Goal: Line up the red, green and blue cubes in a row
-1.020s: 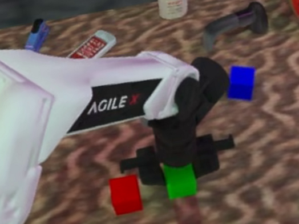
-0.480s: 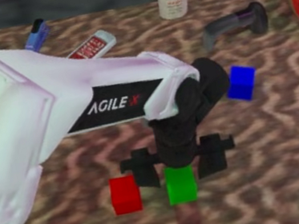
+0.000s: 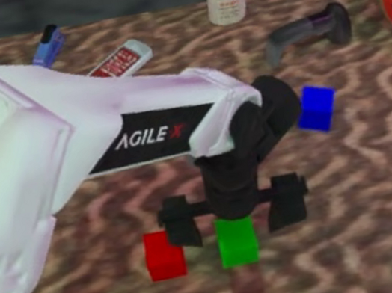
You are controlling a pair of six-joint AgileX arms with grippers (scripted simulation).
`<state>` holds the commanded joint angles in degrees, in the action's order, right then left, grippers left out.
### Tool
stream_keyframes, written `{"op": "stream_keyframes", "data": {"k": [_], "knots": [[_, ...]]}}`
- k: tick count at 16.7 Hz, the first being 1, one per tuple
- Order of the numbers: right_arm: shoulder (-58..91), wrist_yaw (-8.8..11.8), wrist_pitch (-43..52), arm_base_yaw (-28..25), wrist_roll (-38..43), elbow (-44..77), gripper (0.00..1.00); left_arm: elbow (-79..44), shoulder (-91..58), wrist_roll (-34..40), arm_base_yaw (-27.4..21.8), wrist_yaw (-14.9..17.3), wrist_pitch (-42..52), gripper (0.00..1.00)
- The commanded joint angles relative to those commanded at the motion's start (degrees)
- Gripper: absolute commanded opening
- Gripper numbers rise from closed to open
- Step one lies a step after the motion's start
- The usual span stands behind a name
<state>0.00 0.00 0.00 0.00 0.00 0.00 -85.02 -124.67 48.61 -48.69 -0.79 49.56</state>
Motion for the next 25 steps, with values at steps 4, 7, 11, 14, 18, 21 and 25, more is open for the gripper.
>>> {"op": "stream_keyframes", "data": {"k": [4, 7, 11, 14, 18, 21, 25], "knots": [[0.0, 0.0, 0.0, 0.0, 0.0, 0.0, 1.0, -1.87, 0.87, 0.05, 0.06, 0.14, 2.4, 1.0], [0.0, 0.0, 0.0, 0.0, 0.0, 0.0, 1.0, -5.7, 3.26, 0.2, 0.47, 0.17, 9.44, 1.0], [0.0, 0.0, 0.0, 0.0, 0.0, 0.0, 1.0, -8.4, 5.34, 0.31, 1.0, -0.05, 13.71, 1.0], [0.0, 0.0, 0.0, 0.0, 0.0, 0.0, 1.0, -8.26, 5.13, 0.3, 0.71, -0.03, 13.55, 1.0], [3.42, -0.13, 2.35, -0.46, -1.6, 3.41, 1.0, -5.51, 8.19, 0.04, 2.49, -0.23, 11.63, 1.0], [12.2, -0.17, 7.96, -1.79, -5.43, 12.15, 1.0, 1.17, 16.06, -0.99, 6.56, -0.54, 7.21, 1.0], [32.55, -0.05, 19.34, -4.67, -13.11, 31.52, 1.0, 15.27, 33.87, -4.48, 14.5, -0.73, -1.45, 1.0]]}}
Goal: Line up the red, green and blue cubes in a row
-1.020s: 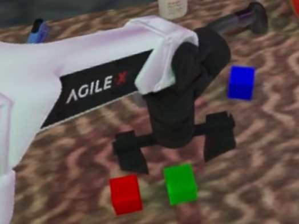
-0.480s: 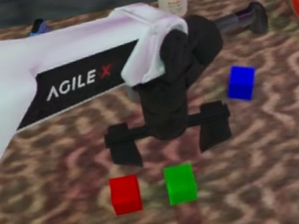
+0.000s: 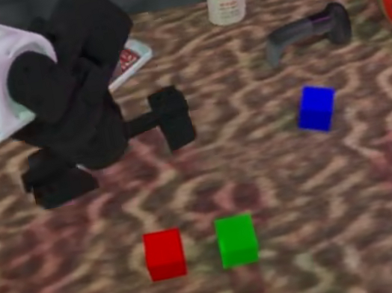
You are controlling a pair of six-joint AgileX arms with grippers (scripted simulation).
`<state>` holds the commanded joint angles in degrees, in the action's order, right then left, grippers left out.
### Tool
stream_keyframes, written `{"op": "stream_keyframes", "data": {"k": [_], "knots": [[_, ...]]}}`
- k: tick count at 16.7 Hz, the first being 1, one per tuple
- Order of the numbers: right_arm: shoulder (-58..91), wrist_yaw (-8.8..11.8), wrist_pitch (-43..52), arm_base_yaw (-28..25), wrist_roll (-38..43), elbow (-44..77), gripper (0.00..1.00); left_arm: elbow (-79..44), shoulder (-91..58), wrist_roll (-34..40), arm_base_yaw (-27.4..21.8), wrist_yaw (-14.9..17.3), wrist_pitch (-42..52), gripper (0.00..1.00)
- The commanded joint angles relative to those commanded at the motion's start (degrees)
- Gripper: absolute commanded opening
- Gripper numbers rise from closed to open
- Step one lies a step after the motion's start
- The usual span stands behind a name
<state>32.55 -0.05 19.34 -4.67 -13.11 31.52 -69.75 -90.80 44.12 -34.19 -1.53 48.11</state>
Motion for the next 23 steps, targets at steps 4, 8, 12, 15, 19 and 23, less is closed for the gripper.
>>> {"op": "stream_keyframes", "data": {"k": [4, 8, 12, 15, 19, 23], "knots": [[27.97, -0.03, 14.12, -3.34, -9.23, 23.84, 1.0, 18.18, 22.76, -6.65, 9.36, 0.0, -10.46, 1.0], [56.57, -0.26, 28.72, -6.57, -18.52, 47.04, 1.0, 37.0, 45.72, -16.04, 18.59, 0.07, -21.47, 1.0], [79.76, -0.41, 41.45, -9.44, -26.76, 67.03, 1.0, 52.92, 65.54, -26.57, 26.37, 0.4, -31.94, 1.0], [93.31, -0.41, 48.79, -11.22, -31.78, 79.88, 1.0, 61.3, 76.66, -33.95, 30.66, 0.83, -38.79, 1.0], [105.39, -0.32, 54.94, -12.83, -36.28, 92.2, 1.0, 68.01, 87.36, -41.65, 34.38, 1.36, -45.87, 1.0], [108.65, -0.29, 56.67, -13.3, -37.63, 95.69, 1.0, 69.75, 90.8, -44.12, 35.34, 1.53, -48.1, 1.0]]}}
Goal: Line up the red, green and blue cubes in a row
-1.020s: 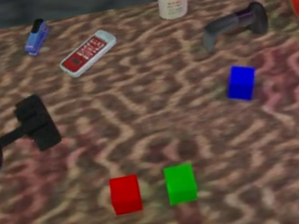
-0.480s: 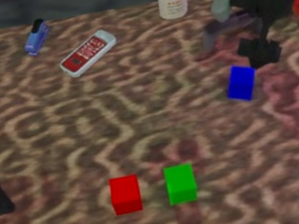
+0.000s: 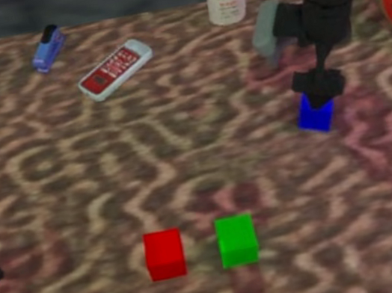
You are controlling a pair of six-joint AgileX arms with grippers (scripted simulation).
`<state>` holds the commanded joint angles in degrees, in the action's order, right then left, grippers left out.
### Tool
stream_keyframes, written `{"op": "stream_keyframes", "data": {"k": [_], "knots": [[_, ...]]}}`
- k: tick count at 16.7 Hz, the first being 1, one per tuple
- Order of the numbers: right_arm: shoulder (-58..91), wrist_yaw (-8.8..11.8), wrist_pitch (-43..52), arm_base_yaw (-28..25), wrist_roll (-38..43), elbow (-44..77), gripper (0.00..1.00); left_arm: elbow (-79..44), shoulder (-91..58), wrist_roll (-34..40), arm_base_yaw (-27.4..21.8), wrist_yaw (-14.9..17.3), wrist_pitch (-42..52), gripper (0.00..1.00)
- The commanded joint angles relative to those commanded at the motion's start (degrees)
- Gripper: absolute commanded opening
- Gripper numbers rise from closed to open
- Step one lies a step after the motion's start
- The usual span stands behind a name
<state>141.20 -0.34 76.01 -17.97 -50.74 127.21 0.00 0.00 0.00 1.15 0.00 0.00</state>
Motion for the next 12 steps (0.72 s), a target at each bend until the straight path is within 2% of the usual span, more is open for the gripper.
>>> {"op": "stream_keyframes", "data": {"k": [6, 12], "knots": [[0.11, 0.0, -1.09, 0.17, -0.05, -1.1, 1.0, 0.0, 0.0, 0.0, 0.0, 0.0, 0.0, 1.0], [2.85, -0.04, -13.82, -0.04, 0.1, -10.56, 1.0, 0.0, 0.0, 0.0, 0.0, 0.0, 0.0, 1.0]]}}
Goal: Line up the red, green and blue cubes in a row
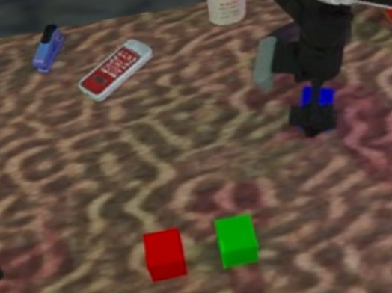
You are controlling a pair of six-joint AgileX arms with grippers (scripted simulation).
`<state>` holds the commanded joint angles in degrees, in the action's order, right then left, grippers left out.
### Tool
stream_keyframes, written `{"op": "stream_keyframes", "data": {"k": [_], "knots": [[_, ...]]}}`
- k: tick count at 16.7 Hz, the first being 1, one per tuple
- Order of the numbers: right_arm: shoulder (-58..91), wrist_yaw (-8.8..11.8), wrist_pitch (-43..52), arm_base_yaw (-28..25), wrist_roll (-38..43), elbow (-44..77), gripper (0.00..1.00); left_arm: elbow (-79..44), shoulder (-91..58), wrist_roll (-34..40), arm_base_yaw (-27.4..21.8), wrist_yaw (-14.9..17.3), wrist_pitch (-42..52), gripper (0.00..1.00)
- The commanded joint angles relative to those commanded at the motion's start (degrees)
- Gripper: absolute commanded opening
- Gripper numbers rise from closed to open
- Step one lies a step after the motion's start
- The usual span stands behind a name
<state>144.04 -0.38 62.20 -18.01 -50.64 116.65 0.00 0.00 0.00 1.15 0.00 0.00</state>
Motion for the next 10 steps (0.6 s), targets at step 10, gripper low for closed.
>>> {"op": "stream_keyframes", "data": {"k": [10], "knots": [[0.57, -0.01, -1.64, -0.03, 0.0, -1.49, 0.62, 0.0, 0.0, 0.0, 0.0, 0.0, 0.0, 1.0]]}}
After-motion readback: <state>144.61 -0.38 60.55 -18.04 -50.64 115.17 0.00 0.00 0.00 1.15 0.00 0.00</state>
